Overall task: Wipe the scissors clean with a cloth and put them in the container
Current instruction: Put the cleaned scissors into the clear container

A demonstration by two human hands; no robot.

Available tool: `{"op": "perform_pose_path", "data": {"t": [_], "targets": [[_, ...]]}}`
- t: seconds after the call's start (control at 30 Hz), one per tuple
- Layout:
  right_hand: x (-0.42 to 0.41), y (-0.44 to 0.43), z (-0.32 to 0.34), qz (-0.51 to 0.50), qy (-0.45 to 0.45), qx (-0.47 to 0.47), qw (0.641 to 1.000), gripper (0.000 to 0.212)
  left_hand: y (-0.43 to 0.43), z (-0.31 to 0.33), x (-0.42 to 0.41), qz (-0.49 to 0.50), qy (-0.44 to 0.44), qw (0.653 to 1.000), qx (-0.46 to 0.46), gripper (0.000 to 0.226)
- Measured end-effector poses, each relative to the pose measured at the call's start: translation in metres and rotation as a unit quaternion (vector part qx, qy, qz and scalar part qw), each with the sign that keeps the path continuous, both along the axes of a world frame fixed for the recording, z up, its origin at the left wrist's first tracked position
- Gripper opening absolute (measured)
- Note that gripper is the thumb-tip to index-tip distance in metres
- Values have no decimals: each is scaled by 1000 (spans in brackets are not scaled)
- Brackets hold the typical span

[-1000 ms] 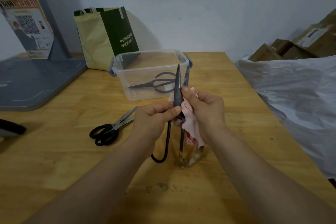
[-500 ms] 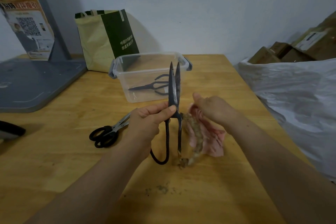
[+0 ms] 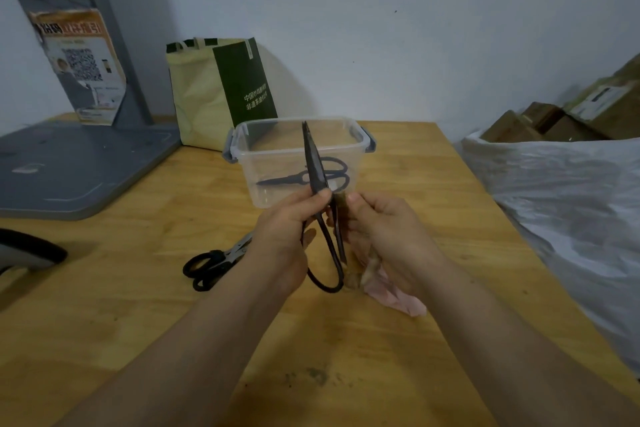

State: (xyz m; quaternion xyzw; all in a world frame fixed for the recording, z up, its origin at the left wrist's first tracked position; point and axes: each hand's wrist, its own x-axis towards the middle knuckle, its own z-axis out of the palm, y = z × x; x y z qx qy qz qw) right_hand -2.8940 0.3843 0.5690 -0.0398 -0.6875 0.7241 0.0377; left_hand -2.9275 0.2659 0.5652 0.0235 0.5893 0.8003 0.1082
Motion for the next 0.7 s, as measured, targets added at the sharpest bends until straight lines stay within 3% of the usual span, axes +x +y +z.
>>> {"op": "perform_pose_path", "data": {"t": [0.17,0.27,0.33,0.43,0.53,0.63,0.7], "targets": [[-9,-4,29,74,-122,-10,990,34,-3,13,-19,10,6,1000,6,23],[-29,5,54,93,-132,-15,987,49,-6,33,-32,-32,46,998,41,19],[-47,15,74,61,-115,9,991,53,-13,48,-43,2,46,999,28,12],[-73,26,106,11,-69,143,987,45,-36,59,-69,121,18,992,-11,21],[-98,27,130,16,-37,378,925,21,-57,58,-95,199,46,976,-72,22],[-136,13,129,31,-38,506,861,42,-64,47,-122,189,100,960,-181,43],[-165,4,120,28,-40,546,837,42,-64,39,-135,164,116,950,-240,40]]}}
